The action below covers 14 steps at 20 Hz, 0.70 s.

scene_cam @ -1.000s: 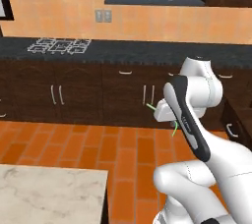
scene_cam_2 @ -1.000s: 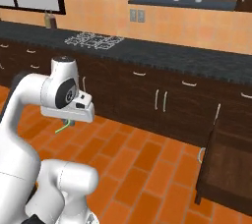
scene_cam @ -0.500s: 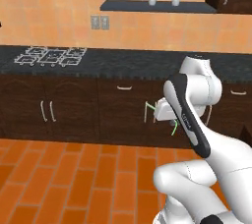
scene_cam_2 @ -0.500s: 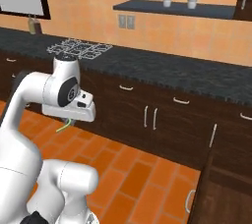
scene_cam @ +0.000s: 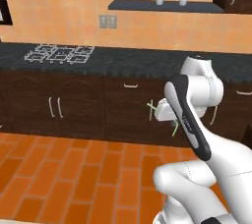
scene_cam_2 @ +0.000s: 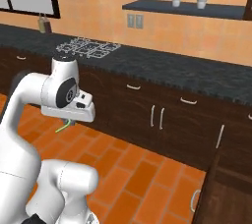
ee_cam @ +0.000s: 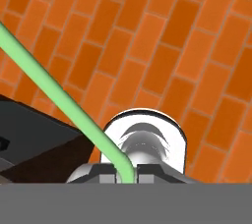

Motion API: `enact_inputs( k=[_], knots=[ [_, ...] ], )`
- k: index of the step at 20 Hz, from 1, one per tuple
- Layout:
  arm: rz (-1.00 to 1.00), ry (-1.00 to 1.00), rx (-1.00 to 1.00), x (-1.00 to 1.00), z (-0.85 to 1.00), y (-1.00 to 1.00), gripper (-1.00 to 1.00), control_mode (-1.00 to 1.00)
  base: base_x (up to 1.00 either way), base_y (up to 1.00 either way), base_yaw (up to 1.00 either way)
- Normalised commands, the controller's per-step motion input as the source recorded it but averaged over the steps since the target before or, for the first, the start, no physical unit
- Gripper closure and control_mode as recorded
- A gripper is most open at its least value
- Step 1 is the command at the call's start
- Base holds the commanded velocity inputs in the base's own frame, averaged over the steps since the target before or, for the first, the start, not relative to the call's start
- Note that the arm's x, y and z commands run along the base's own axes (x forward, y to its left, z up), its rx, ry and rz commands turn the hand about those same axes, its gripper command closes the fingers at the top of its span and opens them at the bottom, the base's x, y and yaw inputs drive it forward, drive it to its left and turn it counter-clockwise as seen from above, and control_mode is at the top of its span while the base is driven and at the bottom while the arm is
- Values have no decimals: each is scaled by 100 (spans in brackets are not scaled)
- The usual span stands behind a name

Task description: Take a straw from the drawer in front and place it inside the glass cup on the dining counter.

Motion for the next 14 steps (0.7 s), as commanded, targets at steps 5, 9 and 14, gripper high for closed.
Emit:
enact_inputs(
  k=[5,9,14],
  knots=[
    [0,0,0,0,0,0,100,100,100,0,36],
    [0,0,0,0,0,0,100,100,100,1,43],
    [0,0,0,0,0,0,100,100,100,20,46]
  ],
)
